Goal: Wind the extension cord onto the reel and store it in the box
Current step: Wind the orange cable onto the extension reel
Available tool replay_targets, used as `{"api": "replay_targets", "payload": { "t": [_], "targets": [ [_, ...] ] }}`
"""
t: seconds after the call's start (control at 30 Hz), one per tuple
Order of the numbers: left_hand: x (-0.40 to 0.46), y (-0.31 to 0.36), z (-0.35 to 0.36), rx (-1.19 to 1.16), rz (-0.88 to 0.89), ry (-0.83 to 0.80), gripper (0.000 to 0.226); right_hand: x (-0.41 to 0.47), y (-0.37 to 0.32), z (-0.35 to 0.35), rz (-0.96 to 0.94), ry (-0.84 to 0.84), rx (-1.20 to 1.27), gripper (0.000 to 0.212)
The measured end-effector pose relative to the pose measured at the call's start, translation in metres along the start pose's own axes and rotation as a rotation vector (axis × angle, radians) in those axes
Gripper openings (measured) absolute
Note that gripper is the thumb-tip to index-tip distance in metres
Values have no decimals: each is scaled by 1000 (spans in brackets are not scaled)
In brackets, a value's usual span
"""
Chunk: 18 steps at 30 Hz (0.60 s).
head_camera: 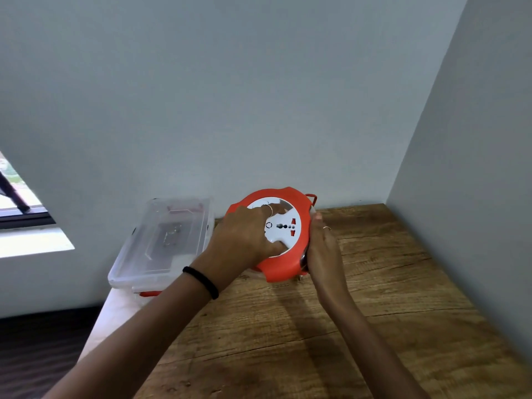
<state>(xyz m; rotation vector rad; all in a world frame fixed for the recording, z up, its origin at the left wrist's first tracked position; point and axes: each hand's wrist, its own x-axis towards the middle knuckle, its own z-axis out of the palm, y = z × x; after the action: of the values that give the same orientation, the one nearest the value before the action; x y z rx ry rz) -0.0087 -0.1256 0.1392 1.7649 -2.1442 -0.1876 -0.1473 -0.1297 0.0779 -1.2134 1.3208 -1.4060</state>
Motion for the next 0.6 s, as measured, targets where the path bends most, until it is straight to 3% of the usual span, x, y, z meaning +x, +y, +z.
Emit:
{"api": "replay_targets", "payload": {
  "t": [0.3, 0.6],
  "targets": [
    [3, 3, -5, 65, 148, -91, 63, 6, -1, -7, -122, 26, 11, 41],
    [19, -9, -15, 212, 324, -466, 62, 24, 5, -25, -22, -170, 16, 49]
  ]
}}
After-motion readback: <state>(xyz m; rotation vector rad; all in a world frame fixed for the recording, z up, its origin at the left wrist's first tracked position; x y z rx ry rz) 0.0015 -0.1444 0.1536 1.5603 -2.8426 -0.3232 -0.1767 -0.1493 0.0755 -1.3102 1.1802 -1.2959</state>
